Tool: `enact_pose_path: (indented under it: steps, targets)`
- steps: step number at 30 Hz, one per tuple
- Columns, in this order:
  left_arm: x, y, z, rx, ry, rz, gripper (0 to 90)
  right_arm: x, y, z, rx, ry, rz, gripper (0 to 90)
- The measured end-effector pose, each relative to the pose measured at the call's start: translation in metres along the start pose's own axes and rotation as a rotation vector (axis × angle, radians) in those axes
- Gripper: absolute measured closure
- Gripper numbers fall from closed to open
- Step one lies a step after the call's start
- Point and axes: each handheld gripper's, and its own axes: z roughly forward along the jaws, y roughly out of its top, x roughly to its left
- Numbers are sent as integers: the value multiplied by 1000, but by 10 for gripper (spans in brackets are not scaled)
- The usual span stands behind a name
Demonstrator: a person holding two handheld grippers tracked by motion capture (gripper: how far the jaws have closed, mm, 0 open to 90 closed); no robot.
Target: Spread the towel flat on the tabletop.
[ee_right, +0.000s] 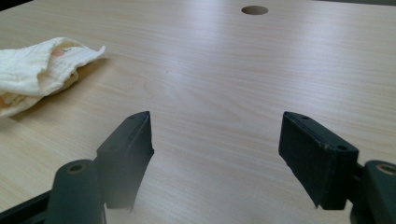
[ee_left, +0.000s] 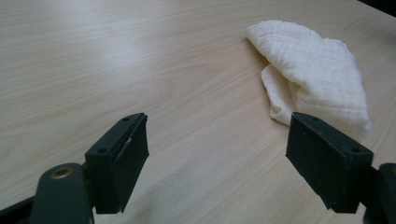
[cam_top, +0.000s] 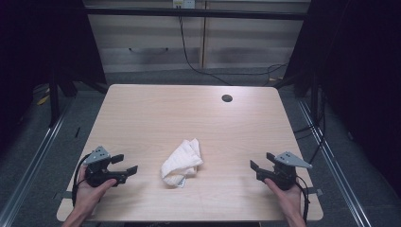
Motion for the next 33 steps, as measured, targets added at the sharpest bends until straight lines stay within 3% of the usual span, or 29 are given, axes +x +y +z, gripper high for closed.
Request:
enact_pose_path:
  steps: [6,12,18,26,28,33]
  targets:
    - [-1,0,2,11,7,-2,203,4,1,5,75,99,43,212]
    - [-3,1,5,26,0,6,203,6,3,3,92,124,31,221]
    - [-4,-1,3,28,-7,0,180,8,5,4,134,157,24,289]
    - [-6,-1,4,45,-22,-5,194,21,22,11,102,259,-17,323]
    - [-7,-1,6,55,-18,1,212,25,28,17,130,278,-38,351]
    - [-8,-1,6,50,-20,6,199,36,35,24,187,265,-84,337]
